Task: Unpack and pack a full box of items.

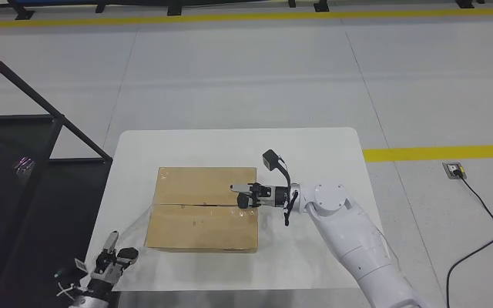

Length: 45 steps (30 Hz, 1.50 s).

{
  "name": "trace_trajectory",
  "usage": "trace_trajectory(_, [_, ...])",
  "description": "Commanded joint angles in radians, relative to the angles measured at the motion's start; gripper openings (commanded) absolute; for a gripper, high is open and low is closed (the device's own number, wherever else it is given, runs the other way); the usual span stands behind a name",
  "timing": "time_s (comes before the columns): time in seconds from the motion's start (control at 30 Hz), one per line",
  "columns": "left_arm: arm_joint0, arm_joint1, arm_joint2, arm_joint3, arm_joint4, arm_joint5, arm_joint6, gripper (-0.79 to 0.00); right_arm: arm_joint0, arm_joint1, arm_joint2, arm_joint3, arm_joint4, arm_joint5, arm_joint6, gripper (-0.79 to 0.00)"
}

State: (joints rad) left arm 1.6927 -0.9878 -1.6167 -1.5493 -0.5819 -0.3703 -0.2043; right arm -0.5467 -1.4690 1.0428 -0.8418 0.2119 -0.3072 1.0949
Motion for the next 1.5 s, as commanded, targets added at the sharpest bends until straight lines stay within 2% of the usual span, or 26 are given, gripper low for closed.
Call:
trace_trajectory(0.0, [-0.03, -0.004, 0.011, 0.022, 0.001, 0.015, 0.011, 0.0, 0.0, 0.0, 0.0, 0.0, 0.0, 0.0, 0.0, 0.0])
trace_trajectory(0.2, [-0.177, -0.019, 0.074, 0.123, -0.005, 0.115, 0.007, 0.0, 0.0, 0.0, 0.0, 0.0, 0.0, 0.0, 0.0, 0.0])
trace_trajectory(0.33, [-0.26, -0.032, 0.11, 0.175, -0.028, 0.121, 0.019, 0.0, 0.0, 0.0, 0.0, 0.0, 0.0, 0.0, 0.0, 0.0])
trace_trajectory(0.43, [-0.285, -0.039, 0.11, 0.172, -0.041, 0.094, 0.026, 0.0, 0.0, 0.0, 0.0, 0.0, 0.0, 0.0, 0.0, 0.0])
trace_trajectory(0.6, [-0.289, -0.042, 0.071, 0.114, -0.037, 0.066, 0.043, 0.0, 0.0, 0.0, 0.0, 0.0, 0.0, 0.0, 0.0, 0.0])
trace_trajectory(0.9, [-0.296, -0.042, -0.001, 0.002, 0.008, 0.076, 0.07, 0.0, 0.0, 0.0, 0.0, 0.0, 0.0, 0.0, 0.0, 0.0])
trace_trajectory(1.1, [-0.252, -0.046, -0.033, -0.088, 0.063, 0.041, 0.081, 0.0, 0.0, 0.0, 0.0, 0.0, 0.0, 0.0, 0.0, 0.0])
trace_trajectory(1.23, [-0.209, -0.049, -0.051, -0.15, 0.112, 0.009, 0.092, 0.0, -0.038, 0.01, -0.004, -0.088, -0.091, -0.01, -0.079, 0.0])
trace_trajectory(1.33, [-0.18, -0.053, -0.06, -0.19, 0.134, -0.006, 0.098, 0.0, -0.088, 0.023, -0.006, -0.211, -0.186, -0.075, -0.108, 0.0])
trace_trajectory(1.47, [-0.16, -0.057, -0.07, -0.238, 0.141, -0.004, 0.098, 0.0, -0.172, 0.046, 0.011, -0.39, -0.303, -0.103, -0.139, 0.0])
